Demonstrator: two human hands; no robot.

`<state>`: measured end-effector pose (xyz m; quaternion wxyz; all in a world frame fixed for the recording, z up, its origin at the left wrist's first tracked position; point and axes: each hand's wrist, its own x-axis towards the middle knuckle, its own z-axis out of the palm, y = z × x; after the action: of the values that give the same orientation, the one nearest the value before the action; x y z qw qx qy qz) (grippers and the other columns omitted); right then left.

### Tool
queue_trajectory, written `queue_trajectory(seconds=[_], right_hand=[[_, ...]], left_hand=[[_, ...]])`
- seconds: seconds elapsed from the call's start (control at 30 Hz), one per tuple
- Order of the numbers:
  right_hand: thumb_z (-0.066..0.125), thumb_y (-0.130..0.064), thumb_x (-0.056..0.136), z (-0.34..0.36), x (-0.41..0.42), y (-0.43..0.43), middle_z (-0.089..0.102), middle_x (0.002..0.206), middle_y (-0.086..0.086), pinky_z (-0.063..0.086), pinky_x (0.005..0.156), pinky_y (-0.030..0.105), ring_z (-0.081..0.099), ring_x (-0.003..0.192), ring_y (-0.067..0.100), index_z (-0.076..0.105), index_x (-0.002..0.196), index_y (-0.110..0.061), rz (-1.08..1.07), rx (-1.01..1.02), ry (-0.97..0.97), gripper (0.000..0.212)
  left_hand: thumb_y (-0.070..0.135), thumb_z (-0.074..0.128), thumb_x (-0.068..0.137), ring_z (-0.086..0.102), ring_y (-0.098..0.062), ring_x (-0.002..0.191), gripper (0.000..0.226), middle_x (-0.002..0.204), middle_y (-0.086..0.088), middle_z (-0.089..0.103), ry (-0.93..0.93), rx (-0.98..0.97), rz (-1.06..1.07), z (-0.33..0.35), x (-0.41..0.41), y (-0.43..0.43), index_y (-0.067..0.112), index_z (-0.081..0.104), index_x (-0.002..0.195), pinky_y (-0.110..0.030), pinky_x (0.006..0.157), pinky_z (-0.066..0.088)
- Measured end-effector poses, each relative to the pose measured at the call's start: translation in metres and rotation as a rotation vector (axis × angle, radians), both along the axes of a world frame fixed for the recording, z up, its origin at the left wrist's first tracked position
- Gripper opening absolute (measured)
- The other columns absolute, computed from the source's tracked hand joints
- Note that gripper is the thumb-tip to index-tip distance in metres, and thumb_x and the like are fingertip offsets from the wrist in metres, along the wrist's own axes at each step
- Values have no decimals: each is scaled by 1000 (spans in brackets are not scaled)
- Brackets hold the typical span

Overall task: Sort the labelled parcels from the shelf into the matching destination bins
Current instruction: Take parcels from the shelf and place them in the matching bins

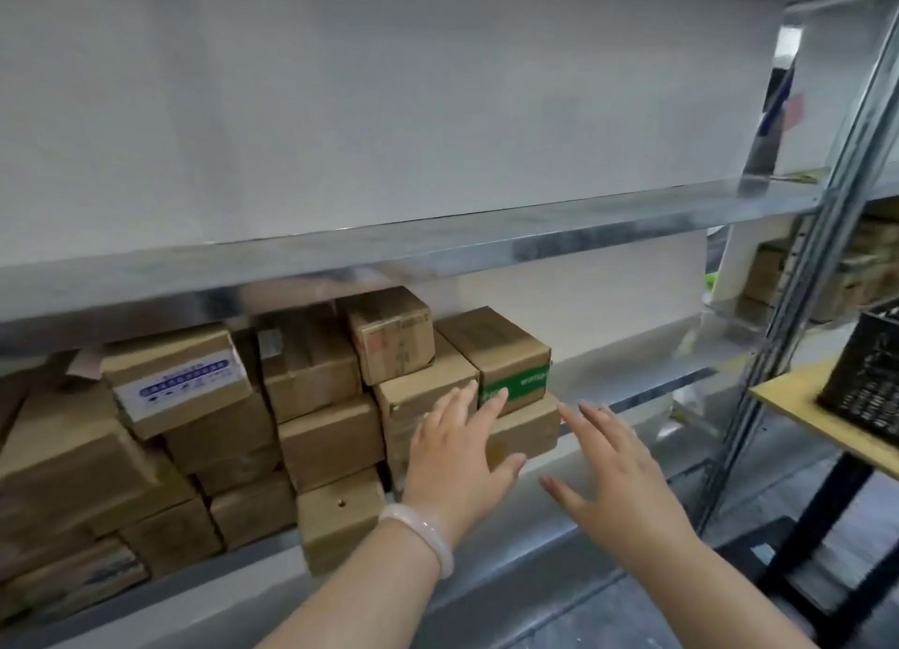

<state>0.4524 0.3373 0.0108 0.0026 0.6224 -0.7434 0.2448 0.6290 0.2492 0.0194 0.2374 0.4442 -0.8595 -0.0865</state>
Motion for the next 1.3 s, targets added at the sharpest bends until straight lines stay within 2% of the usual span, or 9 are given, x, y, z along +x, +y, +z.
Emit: queue_trajectory(seconds=[0.13,0.43,0.53,0.73,0.83,0.93,1.1,1.2,1.3], right_hand=[[56,-57,88,7,-27,-44,18,160,-13,6,116,25,5,148,6,19,153,-38,-19,-26,-24,77],[58,-54,89,3,-59,-135,22,158,-12,19,118,32,11,146,6,23,151,-39,-60,6,-215,73],[58,-55,89,-6,-69,-148,24,157,-12,20,116,30,13,145,5,23,150,-40,-31,19,-243,72],[57,-54,90,-5,-99,-192,30,155,-12,30,115,35,25,143,9,27,148,-42,-8,5,-346,67],[58,-54,89,-4,-107,-219,32,155,-11,31,114,35,28,142,10,28,149,-40,85,57,-423,69],[63,-52,87,-2,-116,-247,36,154,-2,35,108,33,36,139,17,31,151,-29,104,151,-565,75],[66,-50,87,-7,-123,-276,50,144,7,42,107,41,53,126,27,32,151,-19,128,479,-903,78],[60,-47,92,-14,-126,-283,61,126,5,50,95,39,60,109,22,44,142,-16,164,549,-968,61],[56,-43,95,-13,-134,-285,62,100,-4,48,61,25,60,85,13,48,135,-18,167,547,-1050,48]], left_hand=[[60,51,92,8,-19,150,71,164,6,14,4,-17,-45,3,-31,-46,44,19,153,-42,120,11],[60,49,91,8,-17,150,69,163,8,16,-25,11,1,-2,-65,-126,46,19,152,-42,120,13],[60,48,92,8,-17,149,68,163,7,15,-35,43,15,-2,-78,-137,46,18,152,-42,120,15],[60,47,93,9,-21,149,68,164,6,13,-16,103,92,-5,-96,-158,47,16,152,-43,119,18],[60,48,92,10,-21,149,68,163,7,14,1,109,158,-5,-106,-162,48,16,151,-42,118,20],[60,48,92,14,-23,148,67,163,7,14,20,132,246,-2,-113,-164,50,17,151,-42,118,22],[59,48,93,14,-21,148,63,161,11,17,44,134,397,-1,-124,-163,52,19,149,-42,118,23],[59,49,93,16,-19,148,63,160,10,22,56,98,486,-2,-131,-159,50,22,149,-40,117,26],[57,48,93,17,-17,146,62,158,10,26,74,54,548,-4,-141,-150,46,25,150,-36,116,26]])
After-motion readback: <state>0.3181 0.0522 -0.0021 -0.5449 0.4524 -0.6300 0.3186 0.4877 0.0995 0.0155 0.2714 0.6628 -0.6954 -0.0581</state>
